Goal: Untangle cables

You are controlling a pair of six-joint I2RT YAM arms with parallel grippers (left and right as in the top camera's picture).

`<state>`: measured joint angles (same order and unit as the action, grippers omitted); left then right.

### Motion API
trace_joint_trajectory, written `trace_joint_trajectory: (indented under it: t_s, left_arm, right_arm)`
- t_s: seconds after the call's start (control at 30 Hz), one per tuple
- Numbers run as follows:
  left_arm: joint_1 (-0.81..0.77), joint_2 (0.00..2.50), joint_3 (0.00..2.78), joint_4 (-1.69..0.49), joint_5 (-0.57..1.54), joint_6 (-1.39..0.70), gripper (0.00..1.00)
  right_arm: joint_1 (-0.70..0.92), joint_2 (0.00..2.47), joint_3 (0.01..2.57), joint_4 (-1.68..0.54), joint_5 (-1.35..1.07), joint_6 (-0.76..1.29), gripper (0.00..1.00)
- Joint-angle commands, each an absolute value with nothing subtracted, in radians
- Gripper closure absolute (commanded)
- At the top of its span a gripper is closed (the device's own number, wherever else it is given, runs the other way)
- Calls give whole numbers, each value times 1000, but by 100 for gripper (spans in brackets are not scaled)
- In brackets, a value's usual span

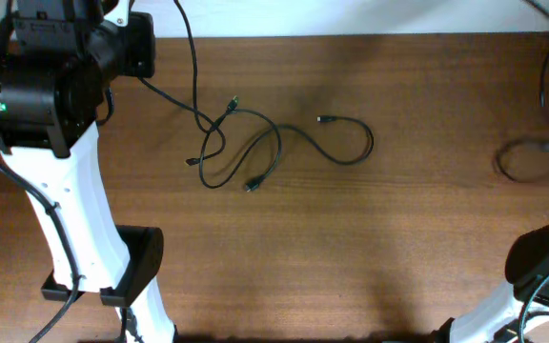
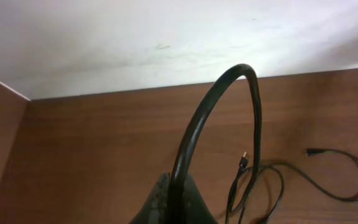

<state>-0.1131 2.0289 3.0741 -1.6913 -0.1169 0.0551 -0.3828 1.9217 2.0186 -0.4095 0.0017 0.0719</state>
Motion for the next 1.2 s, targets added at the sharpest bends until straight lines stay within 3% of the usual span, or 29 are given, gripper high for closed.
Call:
trace_joint_trajectory:
  t_s: [0.0,0.13,0.33,0.63,0.67,0.93,1.07,1.13,1.17]
  left_arm:
    - [-125,2014,3073,-1685,-105,60,100]
    - [-125,2014,3073,-1687,-158,80,100]
    - [-125,2014,3073,-1688,-158,80,100]
    - [-125,2014,3073,-1686,-166,80,100]
    - [-125,2014,3073,-1686,-166,80,100]
    - [-125,2014,3073,-1688,-165,80,100]
    - [-125,2014,3073,-1688,-165,80,100]
    - [-125,2014,3073,-1688,-165,81,100]
    - [-125,2014,3073,-1688,-167,84,100]
  right_arm:
    - [-421,1906,2086,-323,-48,125,96]
    - [-426,1981,2085,-149,12,57,96]
    - [-391,2272,2085,-296,-1,63,96]
    - [-372,2498,2083,-410,-21,67,96]
    - [-373,2495,2090,-409,-34,68,1]
    - [-373,2237,2182,-485,-178,-14,1]
    - [-374,2057,2205,-922,-7,129,1]
    - [-374,2072,2192,-1201,217,228,1]
    - [-378,2075,2178,-1229,326,297,1]
